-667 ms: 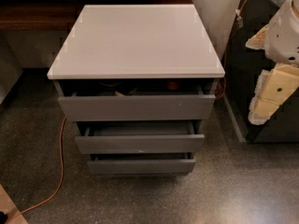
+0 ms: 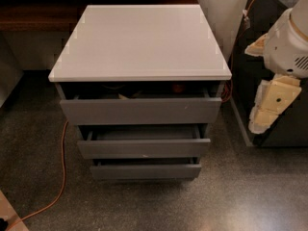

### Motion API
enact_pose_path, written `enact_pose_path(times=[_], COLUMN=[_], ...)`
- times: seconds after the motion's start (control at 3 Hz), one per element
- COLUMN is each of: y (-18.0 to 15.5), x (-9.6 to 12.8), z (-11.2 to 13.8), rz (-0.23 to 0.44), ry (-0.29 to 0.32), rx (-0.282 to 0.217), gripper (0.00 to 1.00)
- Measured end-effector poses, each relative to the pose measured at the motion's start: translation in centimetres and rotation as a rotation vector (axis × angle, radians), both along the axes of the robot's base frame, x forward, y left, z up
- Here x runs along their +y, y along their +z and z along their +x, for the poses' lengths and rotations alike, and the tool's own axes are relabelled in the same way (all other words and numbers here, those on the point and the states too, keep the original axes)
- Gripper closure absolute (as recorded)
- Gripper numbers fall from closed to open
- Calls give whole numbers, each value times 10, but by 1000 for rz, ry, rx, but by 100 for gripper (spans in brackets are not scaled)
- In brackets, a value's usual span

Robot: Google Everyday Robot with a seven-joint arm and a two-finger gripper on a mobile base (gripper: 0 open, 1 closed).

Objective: Open middle drawer

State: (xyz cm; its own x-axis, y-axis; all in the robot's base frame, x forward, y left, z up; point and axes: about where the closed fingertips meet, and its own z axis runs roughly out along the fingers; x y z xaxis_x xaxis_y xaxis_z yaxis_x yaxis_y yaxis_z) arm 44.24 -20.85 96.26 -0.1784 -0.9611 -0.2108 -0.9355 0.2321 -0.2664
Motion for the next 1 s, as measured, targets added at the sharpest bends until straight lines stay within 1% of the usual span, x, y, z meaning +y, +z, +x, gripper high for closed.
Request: enact_pose_path(times=[0.33,0.67,1.0], y=[-15,-38,-65], x=[6,11,17], z=[0,5,13], rz=[-7,-8,10], ry=[-6,28,75], rx=[5,-8,-27], gripper=[0,0,0])
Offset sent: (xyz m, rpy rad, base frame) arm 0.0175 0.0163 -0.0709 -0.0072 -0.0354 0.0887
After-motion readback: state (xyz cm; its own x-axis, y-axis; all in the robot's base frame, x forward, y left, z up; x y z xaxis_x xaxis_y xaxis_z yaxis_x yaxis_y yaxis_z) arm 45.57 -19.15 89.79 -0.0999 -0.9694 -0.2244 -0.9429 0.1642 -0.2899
